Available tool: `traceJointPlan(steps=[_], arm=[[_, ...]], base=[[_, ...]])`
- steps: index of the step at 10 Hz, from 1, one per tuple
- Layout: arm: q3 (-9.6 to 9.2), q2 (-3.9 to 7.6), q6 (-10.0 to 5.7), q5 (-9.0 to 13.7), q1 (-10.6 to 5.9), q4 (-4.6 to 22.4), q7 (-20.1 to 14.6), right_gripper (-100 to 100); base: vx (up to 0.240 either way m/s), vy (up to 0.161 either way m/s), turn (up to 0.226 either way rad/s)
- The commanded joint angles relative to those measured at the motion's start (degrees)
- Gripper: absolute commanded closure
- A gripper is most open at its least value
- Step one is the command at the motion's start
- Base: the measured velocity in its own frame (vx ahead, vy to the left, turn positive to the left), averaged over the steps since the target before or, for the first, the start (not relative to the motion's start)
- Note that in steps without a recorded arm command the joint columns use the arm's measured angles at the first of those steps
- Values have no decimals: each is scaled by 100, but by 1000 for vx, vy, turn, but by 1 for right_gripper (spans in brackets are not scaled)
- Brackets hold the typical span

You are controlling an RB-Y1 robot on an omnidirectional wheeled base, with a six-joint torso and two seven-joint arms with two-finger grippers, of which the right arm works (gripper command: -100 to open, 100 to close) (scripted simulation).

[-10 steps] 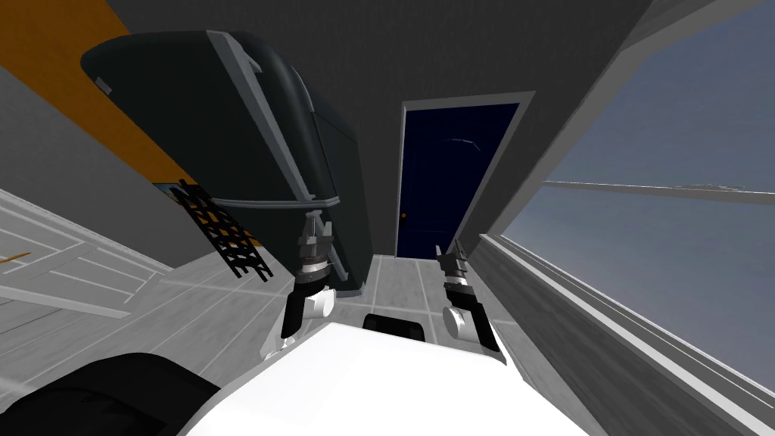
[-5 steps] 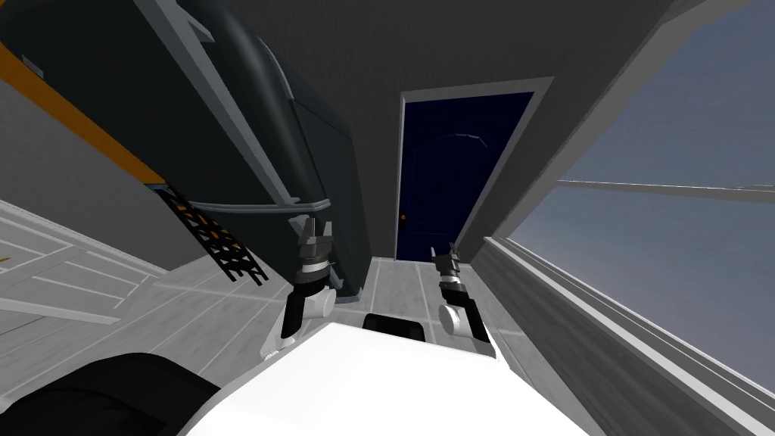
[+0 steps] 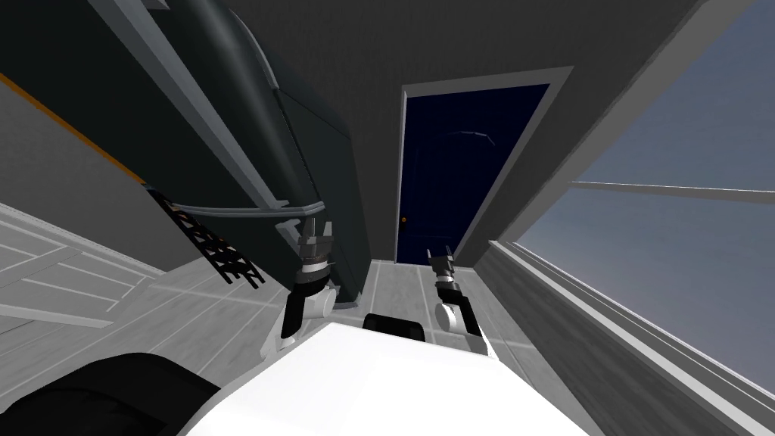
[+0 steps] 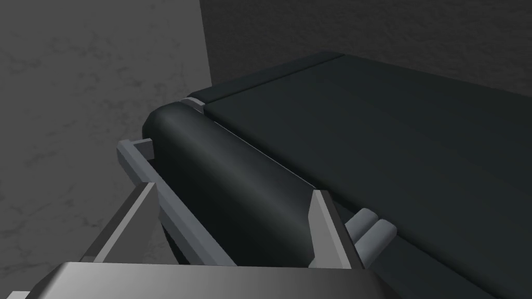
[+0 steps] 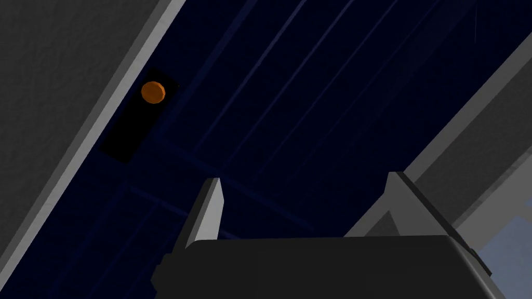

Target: Pull the door open

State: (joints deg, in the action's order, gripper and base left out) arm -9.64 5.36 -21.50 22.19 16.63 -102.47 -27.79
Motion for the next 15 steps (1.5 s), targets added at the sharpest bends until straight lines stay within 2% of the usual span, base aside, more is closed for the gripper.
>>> traceJointPlan(steps=[1, 9, 12, 15], arm=[[-53, 4, 22, 203, -49, 149, -216, -100], [-278, -84, 42, 1033, -381, 972, -1072, -100], [-373, -158, 49, 1384, -521, 1320, -1435, -100], [-440, -228, 54, 1631, -619, 1563, -1689, -100]], base=[[134, 14, 23], [154, 9, 29], [190, 25, 34], [160, 21, 25]])
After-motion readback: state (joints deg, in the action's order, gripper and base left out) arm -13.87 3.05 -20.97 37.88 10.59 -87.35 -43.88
